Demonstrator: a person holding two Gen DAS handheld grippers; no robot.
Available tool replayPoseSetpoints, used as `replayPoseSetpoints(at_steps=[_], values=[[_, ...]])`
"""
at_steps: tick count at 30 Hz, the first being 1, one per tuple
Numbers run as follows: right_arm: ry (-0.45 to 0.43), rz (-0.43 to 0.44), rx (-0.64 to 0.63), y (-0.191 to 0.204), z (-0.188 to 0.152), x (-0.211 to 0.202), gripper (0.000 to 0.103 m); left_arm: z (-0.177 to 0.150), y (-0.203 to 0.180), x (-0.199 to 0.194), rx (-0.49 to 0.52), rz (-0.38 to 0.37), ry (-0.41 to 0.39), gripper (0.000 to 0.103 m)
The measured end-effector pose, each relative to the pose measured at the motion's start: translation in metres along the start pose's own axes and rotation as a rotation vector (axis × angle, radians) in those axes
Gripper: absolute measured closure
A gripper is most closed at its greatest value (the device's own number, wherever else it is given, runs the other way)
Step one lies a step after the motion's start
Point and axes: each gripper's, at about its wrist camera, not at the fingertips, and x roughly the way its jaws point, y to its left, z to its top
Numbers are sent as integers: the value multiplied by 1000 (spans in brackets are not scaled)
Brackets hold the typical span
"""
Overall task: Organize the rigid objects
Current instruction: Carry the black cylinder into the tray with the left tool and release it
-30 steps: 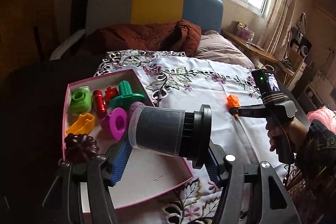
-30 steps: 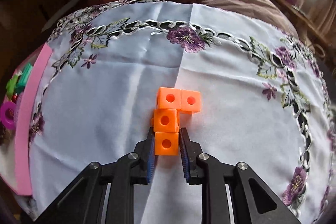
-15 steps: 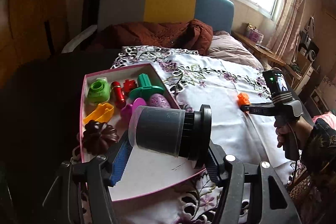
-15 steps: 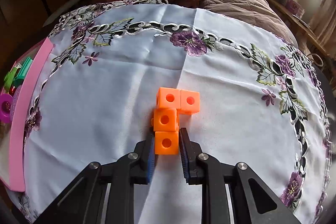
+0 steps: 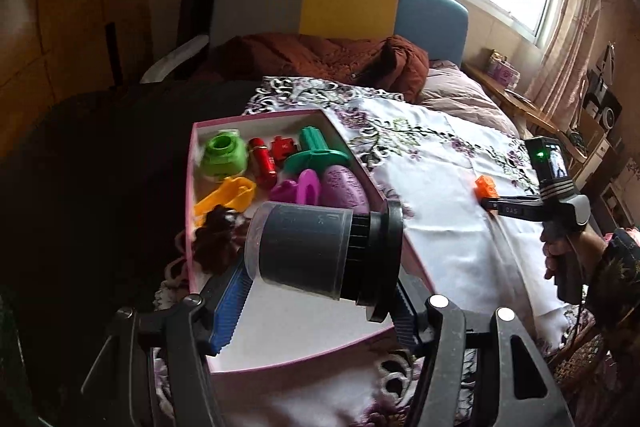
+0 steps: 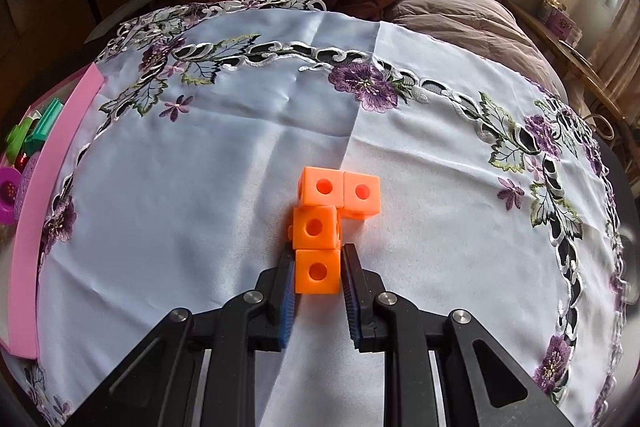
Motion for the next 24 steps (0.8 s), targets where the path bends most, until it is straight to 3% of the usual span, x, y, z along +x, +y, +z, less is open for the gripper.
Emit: replayPoseSetpoints(at_steps=[12,20,24], values=[[1,-14,-19,2,1,0,81,-21,76,-14,-167,83,20,39],[0,-15,-20,2,0,0,82,-24,51,3,-111,3,62,39],[2,-14,-19,1,1,1,82,-24,43,21,-91,12,106,39]])
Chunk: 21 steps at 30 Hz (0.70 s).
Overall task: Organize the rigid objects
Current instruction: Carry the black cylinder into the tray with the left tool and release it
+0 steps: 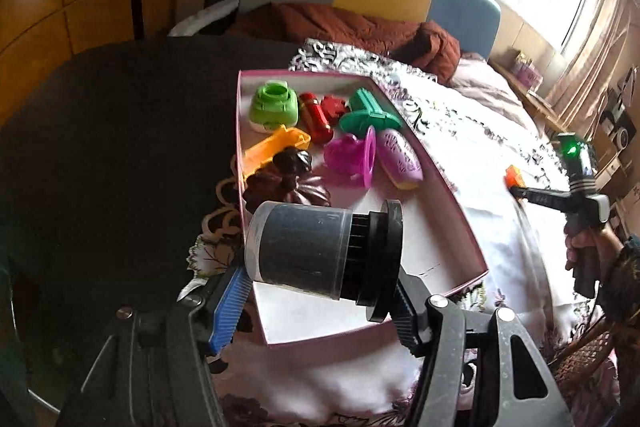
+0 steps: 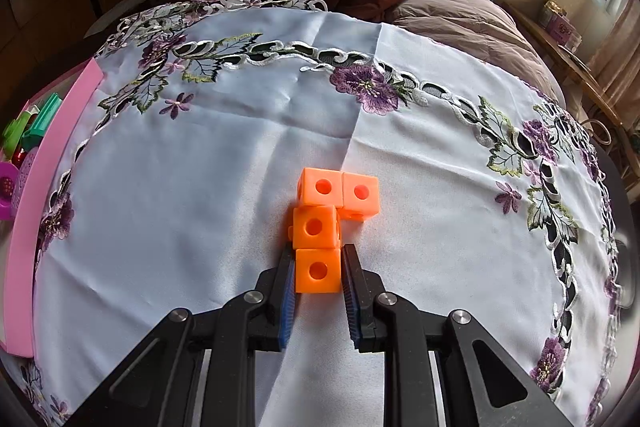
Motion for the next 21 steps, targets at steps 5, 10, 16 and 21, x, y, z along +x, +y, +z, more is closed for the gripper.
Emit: replayPoseSetpoints(at_steps=[5,10,16,21], values=[[1,-2,-1,1,0,0,81,-3,-4,22,25,10,57,39],[2,-4,-2,0,0,0,82,-4,-10,30,42,31,74,39],[1,-6,-2,1,0,0,81,-3,-9,17,41,31,45,39],[1,-7,-3,1,0,0,81,-3,-10,9,43,30,33,38]])
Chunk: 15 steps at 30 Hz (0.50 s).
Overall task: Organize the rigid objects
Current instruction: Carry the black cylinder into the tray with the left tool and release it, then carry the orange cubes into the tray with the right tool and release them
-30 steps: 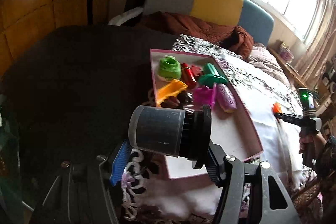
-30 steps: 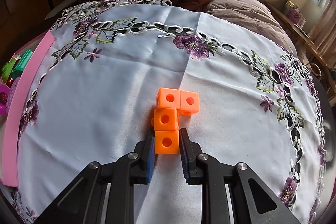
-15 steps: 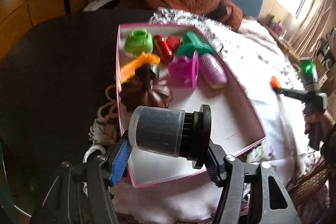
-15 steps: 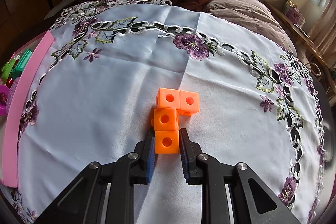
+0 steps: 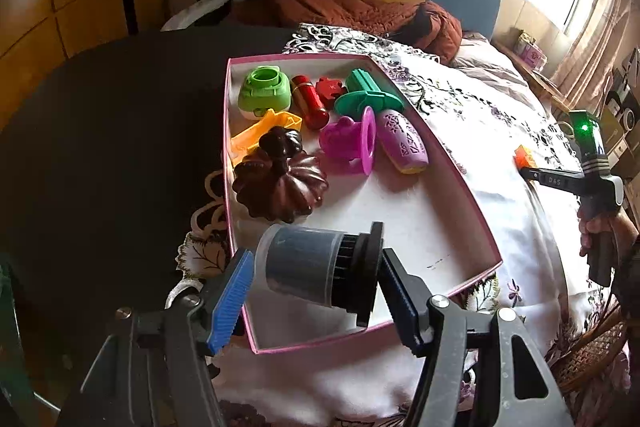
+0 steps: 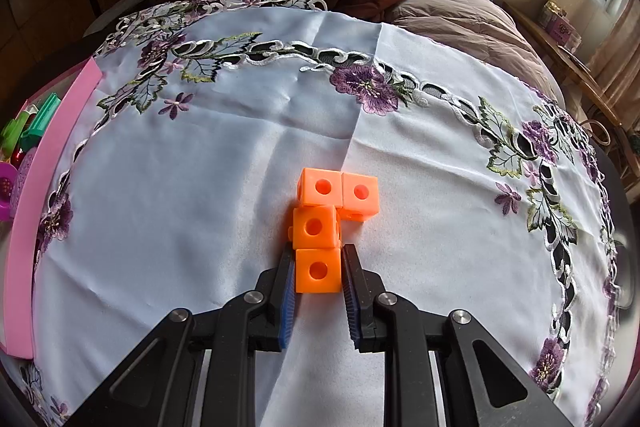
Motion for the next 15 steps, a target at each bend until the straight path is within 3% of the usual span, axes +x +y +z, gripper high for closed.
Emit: replayPoseSetpoints(at_steps=[7,15], values=[[0,-3,-2,0,0,0,81,-2,-3,-6,1,-5,-4,37],[-4,-16,-15,2,0,-1,82,3,2,-26,-32,14,-69,37]])
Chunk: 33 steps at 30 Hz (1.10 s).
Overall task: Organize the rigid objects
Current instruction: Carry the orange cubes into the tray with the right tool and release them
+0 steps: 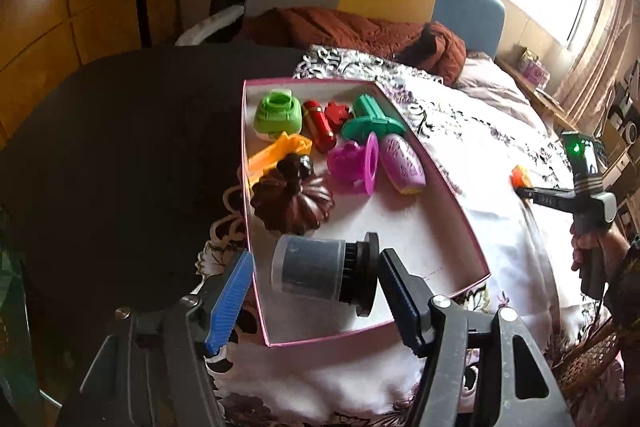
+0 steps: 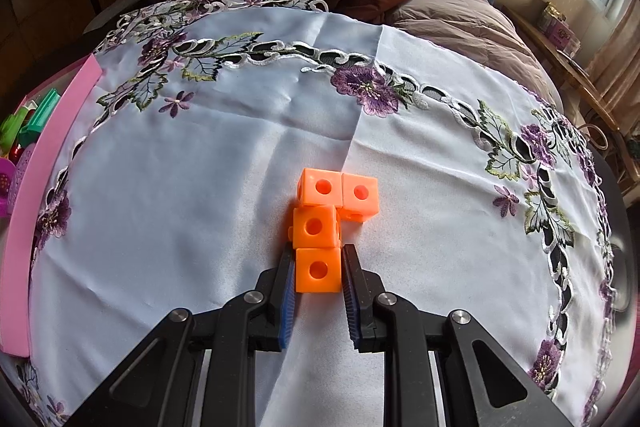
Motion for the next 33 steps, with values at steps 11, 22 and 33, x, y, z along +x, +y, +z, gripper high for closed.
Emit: replayPoseSetpoints(at_steps=[11,22,33], values=[[11,-25,-8,3,0,-1,82,-2,-6,-6,35,23,-18,37],[1,4,67,13,-1,-21,83,-2,-6,-15,31,13,-50,37],[-98,133,17,64,-2,-66,83,-4,-2,-16,16,7,-48,37]])
